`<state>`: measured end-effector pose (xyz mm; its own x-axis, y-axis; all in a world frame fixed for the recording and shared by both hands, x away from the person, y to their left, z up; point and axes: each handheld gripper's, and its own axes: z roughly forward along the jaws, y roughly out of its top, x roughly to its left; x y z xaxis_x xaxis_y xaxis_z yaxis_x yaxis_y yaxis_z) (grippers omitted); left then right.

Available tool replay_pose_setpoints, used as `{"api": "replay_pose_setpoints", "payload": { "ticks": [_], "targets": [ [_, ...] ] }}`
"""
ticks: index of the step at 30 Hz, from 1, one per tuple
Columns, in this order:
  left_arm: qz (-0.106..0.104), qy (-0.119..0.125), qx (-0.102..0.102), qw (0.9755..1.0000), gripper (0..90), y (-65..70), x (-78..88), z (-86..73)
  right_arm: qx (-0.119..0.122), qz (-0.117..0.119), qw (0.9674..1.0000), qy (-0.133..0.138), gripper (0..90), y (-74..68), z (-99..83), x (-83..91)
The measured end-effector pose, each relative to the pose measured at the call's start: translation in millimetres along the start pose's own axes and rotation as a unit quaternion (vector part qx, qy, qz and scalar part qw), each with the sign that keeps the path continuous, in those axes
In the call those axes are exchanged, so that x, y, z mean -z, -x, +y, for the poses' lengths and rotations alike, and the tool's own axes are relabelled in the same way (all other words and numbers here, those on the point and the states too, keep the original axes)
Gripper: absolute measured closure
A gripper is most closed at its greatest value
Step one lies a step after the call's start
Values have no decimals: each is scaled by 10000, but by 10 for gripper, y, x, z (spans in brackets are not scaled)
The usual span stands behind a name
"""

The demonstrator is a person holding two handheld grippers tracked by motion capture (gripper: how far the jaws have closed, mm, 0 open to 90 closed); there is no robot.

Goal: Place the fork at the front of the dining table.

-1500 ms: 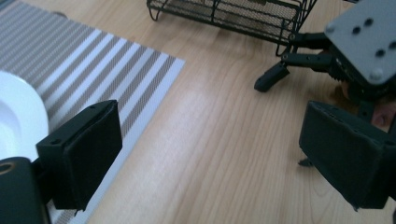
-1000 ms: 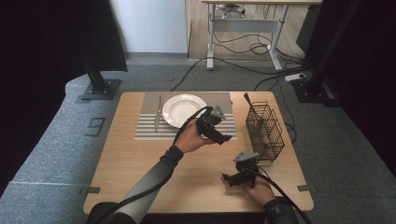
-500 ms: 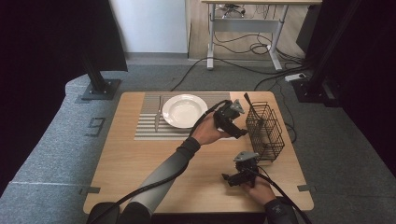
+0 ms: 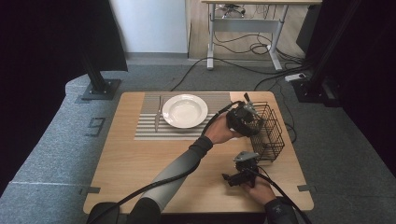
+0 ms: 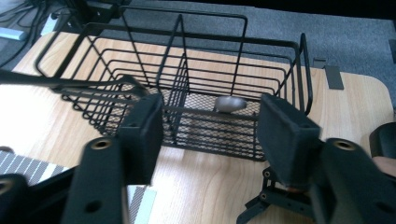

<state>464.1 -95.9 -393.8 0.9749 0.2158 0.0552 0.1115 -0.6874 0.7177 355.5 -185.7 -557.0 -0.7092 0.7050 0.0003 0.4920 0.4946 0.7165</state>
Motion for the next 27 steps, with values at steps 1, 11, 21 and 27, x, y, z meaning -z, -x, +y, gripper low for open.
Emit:
{"api": "replay_pose_setpoints", "payload": {
  "ticks": [1, 11, 21, 27],
  "targets": [
    [-54, -16, -21, 10000, 459, 14, -24, 11, -1, -1, 10000, 1, 0, 0, 0, 0],
    [-233, -109, 103, 9996, 756, 37, -100, 50, 0, 0, 10000, 0, 0, 0, 0, 0],
    [-229, 28, -2, 9997, 772, 53, 63, 124, 6, 10, 10000, -9, 0, 1, 0, 2],
    [-162, 74, -110, 9998, 773, 44, 215, 182, -7, 14, 10000, -14, 0, -1, 1, 3]
  ]
}}
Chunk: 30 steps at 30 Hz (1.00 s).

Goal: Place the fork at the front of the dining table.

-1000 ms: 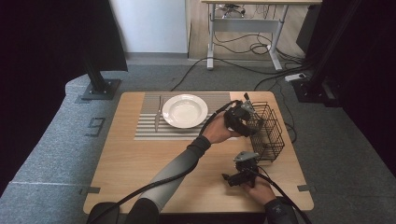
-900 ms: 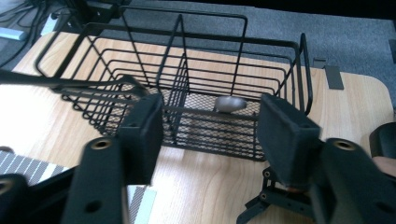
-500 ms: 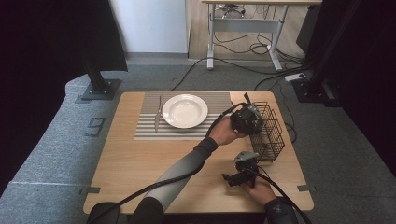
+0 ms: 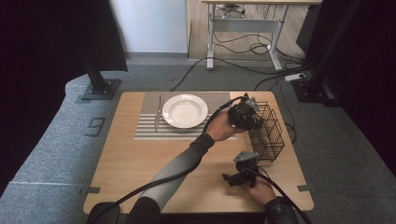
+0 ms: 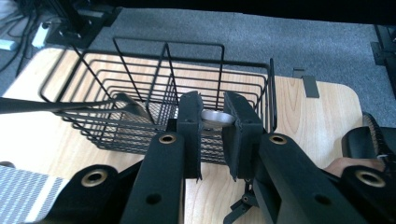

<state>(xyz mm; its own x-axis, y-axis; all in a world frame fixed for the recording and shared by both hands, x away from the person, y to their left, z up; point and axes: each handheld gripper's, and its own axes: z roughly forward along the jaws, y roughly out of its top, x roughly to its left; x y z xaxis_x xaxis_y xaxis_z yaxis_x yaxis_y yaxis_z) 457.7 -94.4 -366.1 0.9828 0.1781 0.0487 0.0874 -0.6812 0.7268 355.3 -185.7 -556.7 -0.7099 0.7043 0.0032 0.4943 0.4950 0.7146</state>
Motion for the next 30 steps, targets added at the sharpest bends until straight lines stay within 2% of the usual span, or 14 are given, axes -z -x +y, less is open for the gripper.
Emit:
{"api": "replay_pose_setpoints", "payload": {
  "ticks": [9, 19, 25, 30],
  "targets": [
    [75, 177, 58, 9998, 773, -70, 315, 95, -10, -1, 10000, 5, 0, -2, 1, -2],
    [237, 336, 93, 9991, 774, -111, 756, 191, -8, 13, 10000, -8, 0, -4, 7, -5],
    [338, 322, 136, 9988, 775, -125, 949, 98, 38, 47, 10000, -5, 0, -3, 15, -14],
    [410, 162, 190, 9988, 775, -141, 1066, -105, 62, 71, 10000, 1, 0, -2, 19, -18]
  ]
}}
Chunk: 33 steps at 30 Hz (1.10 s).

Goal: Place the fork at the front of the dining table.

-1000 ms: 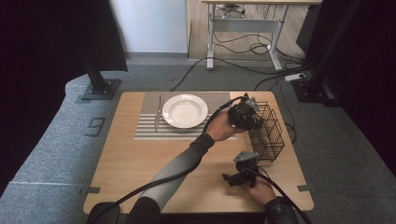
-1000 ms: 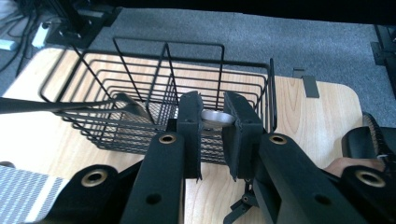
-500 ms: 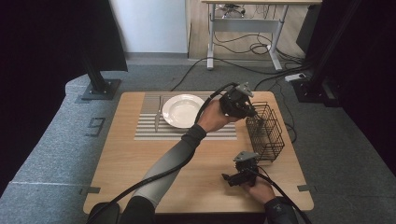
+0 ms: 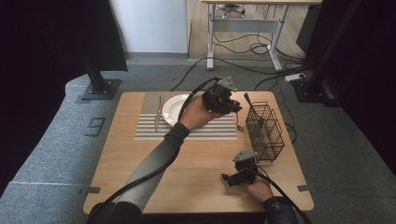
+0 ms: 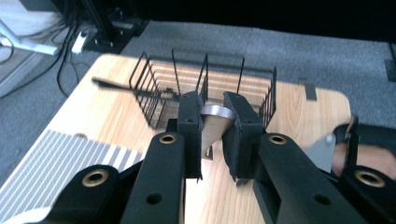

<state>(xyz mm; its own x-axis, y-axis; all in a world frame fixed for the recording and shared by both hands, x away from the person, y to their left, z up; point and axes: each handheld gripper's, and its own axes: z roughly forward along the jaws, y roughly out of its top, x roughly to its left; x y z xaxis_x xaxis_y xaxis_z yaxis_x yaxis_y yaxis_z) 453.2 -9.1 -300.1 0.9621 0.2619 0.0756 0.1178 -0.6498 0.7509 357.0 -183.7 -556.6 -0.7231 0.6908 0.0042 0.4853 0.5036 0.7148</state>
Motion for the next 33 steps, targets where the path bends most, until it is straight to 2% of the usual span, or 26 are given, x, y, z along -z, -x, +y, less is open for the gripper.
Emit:
{"api": "replay_pose_setpoints", "payload": {
  "ticks": [7, 14, 18, 24, 27, 29, 31, 33],
  "targets": [
    [38, -152, 136, 9998, 775, -25, 82, -348, 51, 70, 9999, -78, 3, 5, 25, -1],
    [-71, -173, 190, 9996, 776, 1, 108, -638, 70, 167, 9998, -71, 82, 10, 97, 12],
    [-179, -202, 122, 9996, 776, 29, 113, -766, 92, 315, 9994, 87, 121, 32, 190, 48],
    [-351, -269, 14, 9990, 776, 79, 123, -930, 263, 508, 9981, 244, 145, 85, 409, 59],
    [-441, -276, -24, 9986, 776, 96, 137, -998, 296, 599, 9972, 340, 202, 97, 542, 83],
    [-530, -279, -89, 9982, 776, 104, 145, -1039, 333, 749, 9957, 424, 281, 93, 631, 108],
    [-587, -279, -121, 9978, 776, 107, 153, -1073, 574, 856, 9936, 467, 373, 81, 718, 127],
    [-654, -266, -148, 9974, 776, 109, 159, -1104, 808, 869, 9918, 469, 427, 58, 802, 143]
  ]
}}
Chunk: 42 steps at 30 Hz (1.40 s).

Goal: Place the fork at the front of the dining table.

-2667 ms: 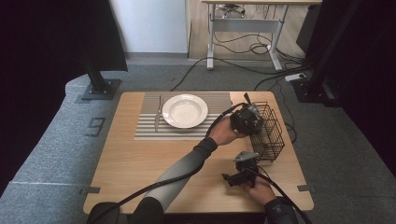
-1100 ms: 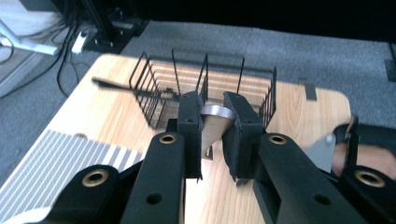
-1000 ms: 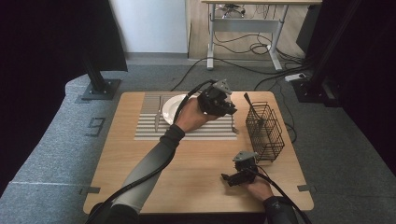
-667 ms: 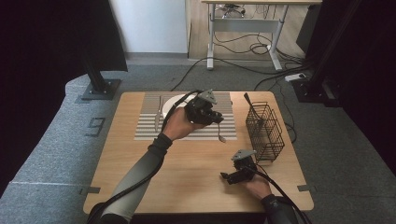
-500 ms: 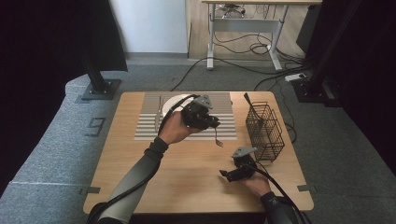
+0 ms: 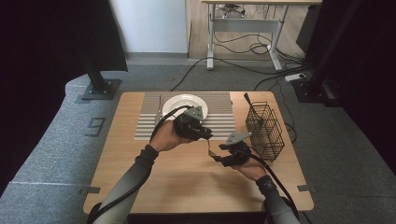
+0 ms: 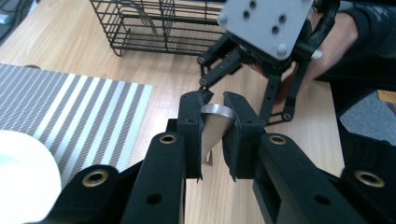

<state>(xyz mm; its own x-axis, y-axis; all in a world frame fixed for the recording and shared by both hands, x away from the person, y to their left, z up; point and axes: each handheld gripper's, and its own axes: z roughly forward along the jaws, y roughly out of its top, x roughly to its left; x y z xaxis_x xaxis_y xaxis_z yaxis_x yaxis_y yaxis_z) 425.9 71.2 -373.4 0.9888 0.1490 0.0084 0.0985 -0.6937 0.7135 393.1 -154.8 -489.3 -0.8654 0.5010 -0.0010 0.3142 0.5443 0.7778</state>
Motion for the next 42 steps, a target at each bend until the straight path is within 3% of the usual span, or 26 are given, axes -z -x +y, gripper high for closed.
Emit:
{"api": "replay_pose_setpoints", "payload": {
  "ticks": [10, 14, 18, 22, 24, 27, 31, 35, 42],
  "targets": [
    [-194, -39, -157, 9997, 776, 34, 2, -96, 332, 509, 9980, 157, 635, -81, 280, -71],
    [-276, -24, -166, 9995, 776, 47, -5, -114, 487, 543, 9972, 160, 722, -121, 305, -108],
    [-232, -19, -194, 9995, 775, 48, -7, -114, 602, 544, 9966, 147, 830, -139, 311, -114],
    [-191, 118, -112, 9997, 773, 36, -9, -120, 681, 424, 9966, 207, 838, -177, 317, -100],
    [-80, 227, -80, 9997, 749, 39, -14, -129, 610, 371, 9972, 229, 840, -179, 314, -92],
    [57, 390, -13, 9992, 627, 47, -20, -158, 534, 322, 9978, 245, 840, -174, 313, -82],
    [407, 584, 79, 9974, 438, 69, -4, -235, 433, 275, 9983, 288, 840, -161, 318, -58],
    [884, 826, 264, 9923, 247, 116, 44, -352, 377, 206, 9988, 245, 840, -145, 314, -50],
    [1332, 867, 553, 9857, 84, 245, 49, -628, 259, 127, 9993, 227, 840, -105, 311, -50]
  ]
}}
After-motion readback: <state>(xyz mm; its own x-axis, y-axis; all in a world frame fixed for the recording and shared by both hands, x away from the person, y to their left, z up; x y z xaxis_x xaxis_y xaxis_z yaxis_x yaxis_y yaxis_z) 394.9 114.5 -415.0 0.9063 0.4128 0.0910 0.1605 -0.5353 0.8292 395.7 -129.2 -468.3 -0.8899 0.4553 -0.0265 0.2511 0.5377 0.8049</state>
